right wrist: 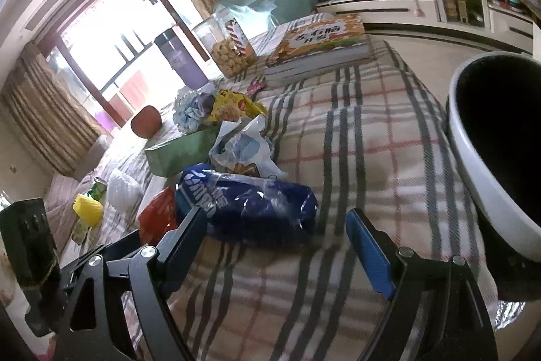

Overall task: Collect trash
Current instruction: 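Grasp the red snack packet with the left tool while the right tool grasps the blue chip bag, then carry the red packet and blue bag over the trash bin with both tools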

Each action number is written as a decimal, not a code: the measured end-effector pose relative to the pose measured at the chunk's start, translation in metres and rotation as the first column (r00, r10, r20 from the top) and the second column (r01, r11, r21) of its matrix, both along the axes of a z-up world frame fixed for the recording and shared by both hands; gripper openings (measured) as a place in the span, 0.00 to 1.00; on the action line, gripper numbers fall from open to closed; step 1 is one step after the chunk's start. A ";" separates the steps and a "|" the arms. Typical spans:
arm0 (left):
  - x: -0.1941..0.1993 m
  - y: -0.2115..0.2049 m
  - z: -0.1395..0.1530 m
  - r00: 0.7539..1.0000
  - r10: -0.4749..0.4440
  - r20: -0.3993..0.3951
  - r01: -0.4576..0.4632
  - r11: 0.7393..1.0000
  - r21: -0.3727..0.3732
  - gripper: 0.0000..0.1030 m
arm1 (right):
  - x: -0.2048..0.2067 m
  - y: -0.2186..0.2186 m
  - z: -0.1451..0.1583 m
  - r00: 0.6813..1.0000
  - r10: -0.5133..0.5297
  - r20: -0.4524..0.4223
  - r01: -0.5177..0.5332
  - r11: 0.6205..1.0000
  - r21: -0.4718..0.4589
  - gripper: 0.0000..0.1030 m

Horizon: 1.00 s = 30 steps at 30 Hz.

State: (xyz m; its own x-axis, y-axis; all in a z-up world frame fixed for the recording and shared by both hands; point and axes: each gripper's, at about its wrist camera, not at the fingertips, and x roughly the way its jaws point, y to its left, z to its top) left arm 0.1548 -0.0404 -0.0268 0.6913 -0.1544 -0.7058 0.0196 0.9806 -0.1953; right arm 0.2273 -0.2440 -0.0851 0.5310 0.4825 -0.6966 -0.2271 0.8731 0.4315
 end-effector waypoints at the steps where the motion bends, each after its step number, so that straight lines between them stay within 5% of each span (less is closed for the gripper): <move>1: 0.002 -0.001 -0.002 1.000 -0.011 -0.009 0.011 1.000 -0.005 0.44 | 0.001 0.002 -0.002 1.000 0.008 -0.003 -0.008 1.000 0.002 0.78; 5: 0.009 -0.001 -0.008 1.000 -0.018 -0.021 0.017 1.000 -0.011 0.33 | -0.003 0.009 -0.003 0.999 0.049 -0.008 -0.049 0.999 -0.005 0.42; 10: 0.007 0.002 -0.009 1.000 -0.022 -0.010 0.022 0.999 -0.033 0.25 | -0.015 0.003 -0.001 0.999 0.045 0.003 -0.045 0.999 0.020 0.34; 13: 0.001 -0.002 -0.007 0.999 -0.037 0.003 0.037 0.999 -0.034 0.21 | -0.023 -0.005 0.003 0.999 0.036 0.006 -0.036 0.999 0.031 0.14; 30: -0.007 -0.036 0.004 0.992 -0.122 0.033 0.123 0.992 -0.031 0.20 | -0.072 -0.061 0.036 0.992 -0.102 0.078 0.100 0.995 0.026 0.11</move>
State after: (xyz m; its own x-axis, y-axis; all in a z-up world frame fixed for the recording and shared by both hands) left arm 0.1475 -0.0764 -0.0232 0.6870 -0.2620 -0.6777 0.1453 0.9634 -0.2252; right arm 0.1558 -0.3053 -0.0493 0.6307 0.4383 -0.6404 -0.1721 0.8837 0.4353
